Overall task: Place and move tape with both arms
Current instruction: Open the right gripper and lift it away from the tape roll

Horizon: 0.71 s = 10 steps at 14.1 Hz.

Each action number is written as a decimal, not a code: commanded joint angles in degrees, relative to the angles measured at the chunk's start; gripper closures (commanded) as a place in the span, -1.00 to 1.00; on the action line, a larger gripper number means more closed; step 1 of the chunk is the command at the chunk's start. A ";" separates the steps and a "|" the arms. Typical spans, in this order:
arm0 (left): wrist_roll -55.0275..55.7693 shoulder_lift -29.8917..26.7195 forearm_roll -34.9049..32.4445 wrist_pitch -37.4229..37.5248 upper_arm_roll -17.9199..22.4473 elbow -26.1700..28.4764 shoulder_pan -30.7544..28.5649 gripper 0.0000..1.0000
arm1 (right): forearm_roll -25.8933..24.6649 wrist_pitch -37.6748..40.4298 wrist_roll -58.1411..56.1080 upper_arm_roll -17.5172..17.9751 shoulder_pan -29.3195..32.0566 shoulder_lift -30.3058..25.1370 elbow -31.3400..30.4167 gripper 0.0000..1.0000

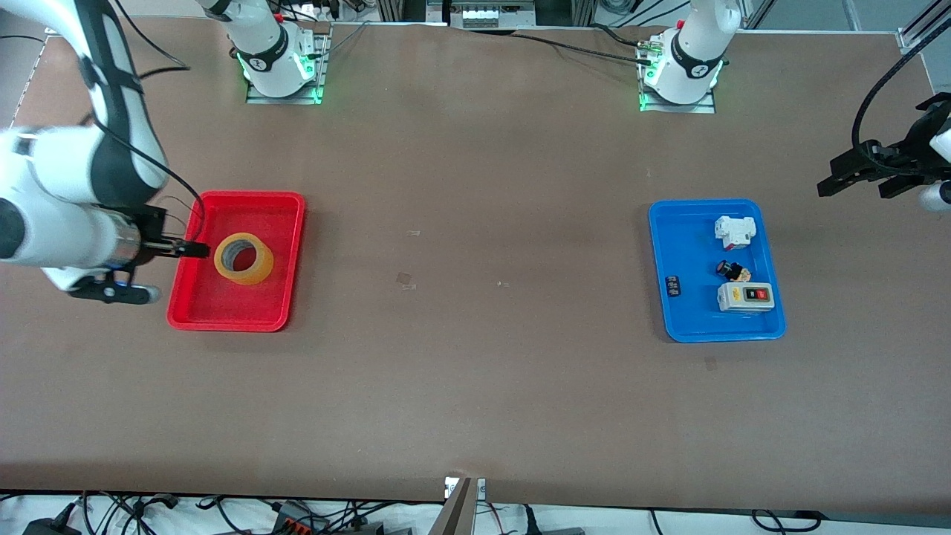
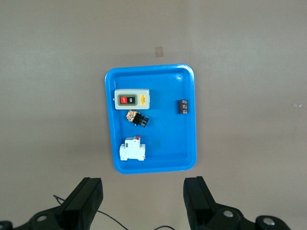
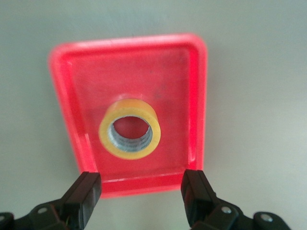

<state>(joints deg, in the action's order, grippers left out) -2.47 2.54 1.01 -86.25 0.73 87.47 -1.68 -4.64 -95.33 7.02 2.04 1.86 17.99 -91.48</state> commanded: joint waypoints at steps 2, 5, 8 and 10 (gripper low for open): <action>0.45 -0.52 0.22 -0.41 -0.38 0.34 -0.16 -1.00 | 0.68 10.05 -3.58 0.25 -0.19 1.52 15.86 -1.00; 0.45 -0.52 0.22 -0.41 -0.38 0.34 -0.25 -1.00 | 2.08 12.45 -5.44 0.16 0.07 1.53 19.84 -1.00; 0.45 -0.52 0.22 -0.41 -0.38 0.42 -0.25 -1.00 | 2.18 11.22 -4.39 0.16 -0.10 1.79 23.01 -1.00; 0.45 -0.52 0.22 -0.50 -0.38 0.42 -0.25 -1.00 | 3.22 7.10 -4.73 -0.63 -1.58 1.44 22.84 -1.00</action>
<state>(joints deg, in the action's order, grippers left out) -2.47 2.55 1.01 -86.25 0.63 87.46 -1.67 -2.81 -86.35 2.93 2.04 1.53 18.51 -70.92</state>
